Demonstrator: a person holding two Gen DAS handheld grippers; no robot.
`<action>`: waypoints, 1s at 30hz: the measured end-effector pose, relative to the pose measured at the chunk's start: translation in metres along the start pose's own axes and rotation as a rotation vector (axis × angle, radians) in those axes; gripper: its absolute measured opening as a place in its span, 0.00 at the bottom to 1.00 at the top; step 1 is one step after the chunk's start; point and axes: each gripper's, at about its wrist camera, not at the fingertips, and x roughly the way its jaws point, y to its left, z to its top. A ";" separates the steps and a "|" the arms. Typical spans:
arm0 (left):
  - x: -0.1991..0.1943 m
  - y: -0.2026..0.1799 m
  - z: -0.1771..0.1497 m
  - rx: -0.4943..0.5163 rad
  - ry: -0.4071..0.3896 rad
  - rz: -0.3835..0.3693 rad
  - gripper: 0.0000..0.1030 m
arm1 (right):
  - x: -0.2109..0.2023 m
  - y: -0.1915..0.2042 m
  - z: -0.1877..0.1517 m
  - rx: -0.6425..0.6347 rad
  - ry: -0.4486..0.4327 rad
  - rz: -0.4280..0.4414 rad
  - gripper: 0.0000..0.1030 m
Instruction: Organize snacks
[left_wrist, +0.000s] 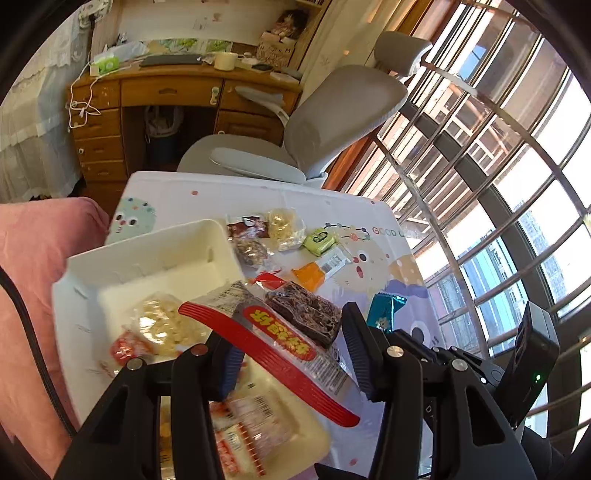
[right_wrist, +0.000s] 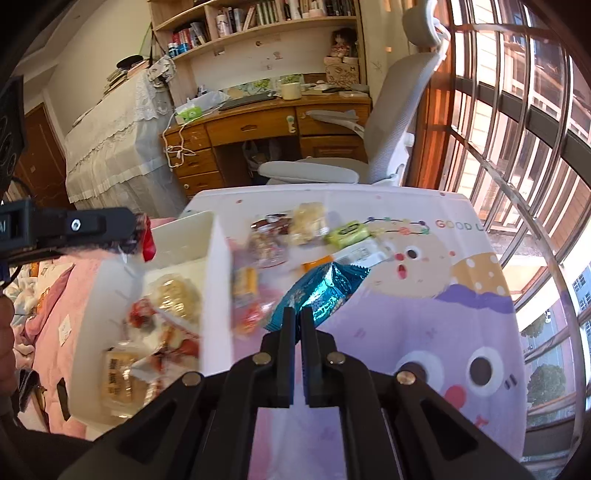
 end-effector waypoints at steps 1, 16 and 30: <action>-0.006 0.005 -0.002 0.003 -0.002 -0.002 0.47 | -0.002 0.009 -0.003 -0.005 0.001 0.004 0.02; -0.061 0.077 -0.033 0.048 -0.004 0.012 0.47 | -0.025 0.112 -0.032 -0.054 -0.037 0.022 0.02; -0.053 0.097 -0.061 0.128 0.130 0.108 0.68 | -0.024 0.150 -0.063 0.003 0.028 0.011 0.02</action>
